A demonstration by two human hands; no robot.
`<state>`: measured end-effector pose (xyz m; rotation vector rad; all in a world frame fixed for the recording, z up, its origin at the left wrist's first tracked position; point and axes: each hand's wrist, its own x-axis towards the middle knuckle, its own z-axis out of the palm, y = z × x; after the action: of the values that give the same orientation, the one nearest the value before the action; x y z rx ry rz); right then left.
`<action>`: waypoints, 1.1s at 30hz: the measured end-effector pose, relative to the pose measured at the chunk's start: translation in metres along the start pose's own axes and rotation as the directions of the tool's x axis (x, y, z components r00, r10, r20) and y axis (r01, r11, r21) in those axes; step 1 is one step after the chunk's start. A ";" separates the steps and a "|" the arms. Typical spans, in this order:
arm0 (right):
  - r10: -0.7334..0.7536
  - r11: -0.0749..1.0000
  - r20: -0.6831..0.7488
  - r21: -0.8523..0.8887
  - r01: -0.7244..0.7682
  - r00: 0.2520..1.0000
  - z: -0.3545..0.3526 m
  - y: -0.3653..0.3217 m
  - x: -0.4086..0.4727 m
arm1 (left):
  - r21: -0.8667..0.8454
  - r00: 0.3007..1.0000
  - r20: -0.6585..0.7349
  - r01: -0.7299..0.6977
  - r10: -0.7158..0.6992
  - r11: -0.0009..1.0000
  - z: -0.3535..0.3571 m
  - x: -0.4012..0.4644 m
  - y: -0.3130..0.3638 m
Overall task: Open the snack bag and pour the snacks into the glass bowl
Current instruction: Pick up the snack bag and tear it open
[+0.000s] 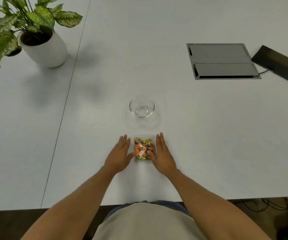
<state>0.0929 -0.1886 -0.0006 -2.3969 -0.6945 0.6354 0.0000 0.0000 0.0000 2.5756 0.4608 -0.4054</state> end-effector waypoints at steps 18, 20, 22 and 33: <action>0.102 0.915 0.035 0.388 -0.108 0.994 -0.001 -0.008 0.006 | -0.780 0.905 0.072 0.313 -0.419 0.542 -0.012 0.010 0.040; 0.089 0.904 0.032 0.417 -0.095 0.995 -0.001 -0.006 0.005 | -0.735 0.912 0.095 0.335 -0.399 0.590 -0.014 0.011 0.040; 0.074 0.896 0.034 0.436 -0.081 0.997 -0.001 -0.005 0.005 | -0.615 0.932 0.089 0.328 -0.351 0.717 -0.015 0.013 0.040; 0.052 0.926 -0.112 0.378 -0.006 0.992 -0.010 -0.004 0.000 | -0.496 0.967 -0.027 0.206 -0.252 0.844 -0.037 0.010 0.044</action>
<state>0.0975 -0.1898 0.0094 -2.0693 -0.4389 0.5728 0.0339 -0.0148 0.0458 2.0531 0.7997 -0.2132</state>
